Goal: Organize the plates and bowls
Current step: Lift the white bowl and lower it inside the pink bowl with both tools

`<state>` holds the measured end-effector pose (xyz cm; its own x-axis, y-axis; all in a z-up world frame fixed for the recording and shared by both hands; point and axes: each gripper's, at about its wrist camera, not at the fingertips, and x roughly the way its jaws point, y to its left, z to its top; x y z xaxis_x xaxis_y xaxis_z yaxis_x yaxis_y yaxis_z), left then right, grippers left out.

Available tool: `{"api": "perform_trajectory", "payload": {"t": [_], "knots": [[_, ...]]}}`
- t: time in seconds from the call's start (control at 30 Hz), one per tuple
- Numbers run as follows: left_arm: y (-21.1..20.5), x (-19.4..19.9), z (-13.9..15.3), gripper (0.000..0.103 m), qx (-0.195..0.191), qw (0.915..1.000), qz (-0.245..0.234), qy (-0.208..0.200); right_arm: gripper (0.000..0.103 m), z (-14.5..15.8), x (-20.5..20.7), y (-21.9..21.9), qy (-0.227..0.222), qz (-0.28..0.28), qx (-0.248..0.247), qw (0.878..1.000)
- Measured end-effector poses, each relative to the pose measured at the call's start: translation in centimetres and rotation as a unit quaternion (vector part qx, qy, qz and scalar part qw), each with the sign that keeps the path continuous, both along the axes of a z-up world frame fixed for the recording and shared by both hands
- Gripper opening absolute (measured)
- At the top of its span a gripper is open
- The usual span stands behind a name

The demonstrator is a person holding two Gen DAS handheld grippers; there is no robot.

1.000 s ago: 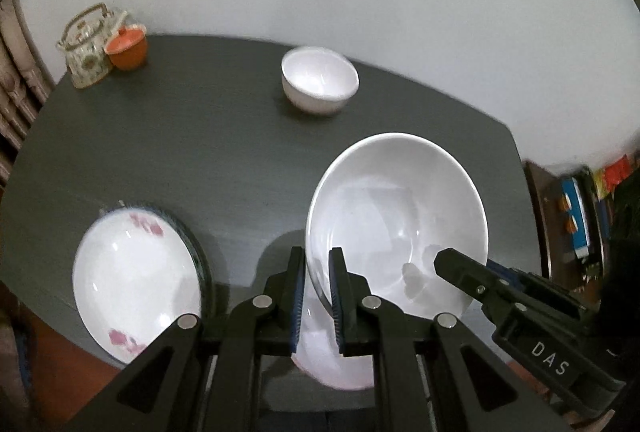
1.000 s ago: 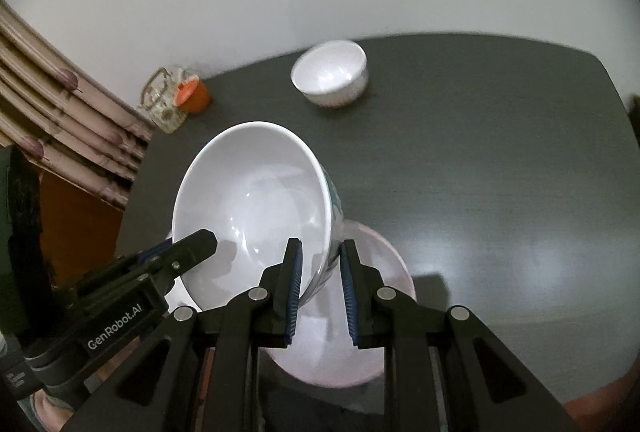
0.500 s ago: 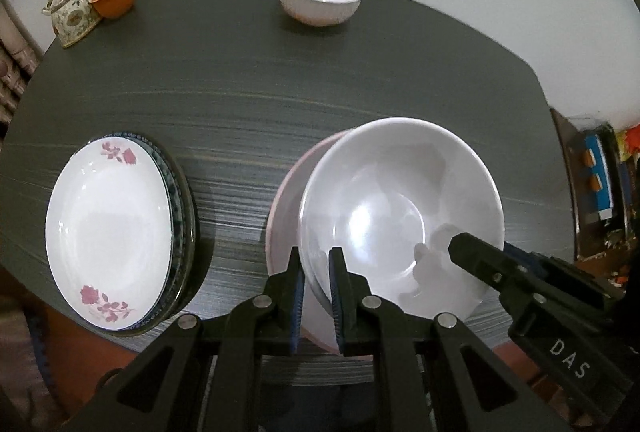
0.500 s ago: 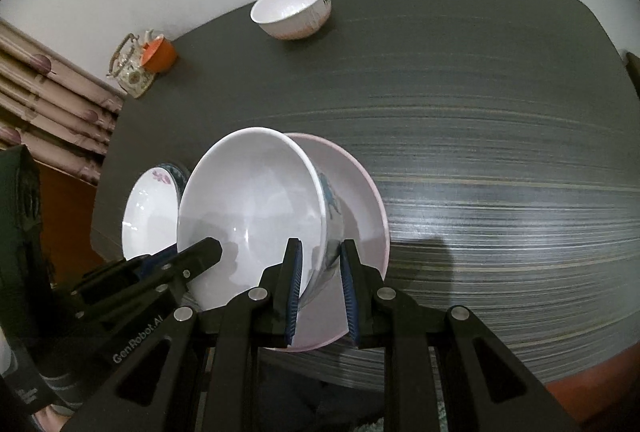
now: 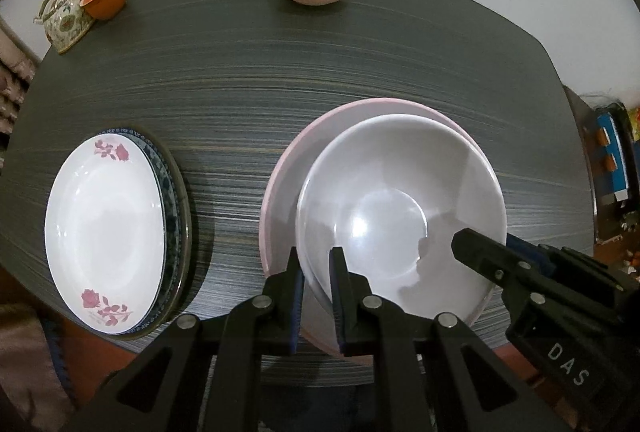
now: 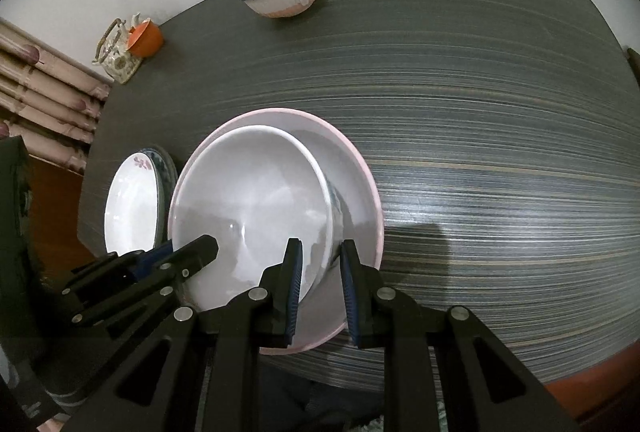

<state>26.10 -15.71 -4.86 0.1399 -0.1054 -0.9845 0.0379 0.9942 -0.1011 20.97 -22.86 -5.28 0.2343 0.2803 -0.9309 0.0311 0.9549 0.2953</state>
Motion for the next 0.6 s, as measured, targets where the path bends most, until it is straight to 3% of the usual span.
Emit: {"api": "perform_trajectory", "payload": {"t": [0.6], "knots": [[-0.95, 0.25, -0.49, 0.017, 0.011, 0.9999, -0.007, 0.006, 0.022, -0.13, 0.27, 1.05, 0.004, 0.006, -0.025, 1.000]]}}
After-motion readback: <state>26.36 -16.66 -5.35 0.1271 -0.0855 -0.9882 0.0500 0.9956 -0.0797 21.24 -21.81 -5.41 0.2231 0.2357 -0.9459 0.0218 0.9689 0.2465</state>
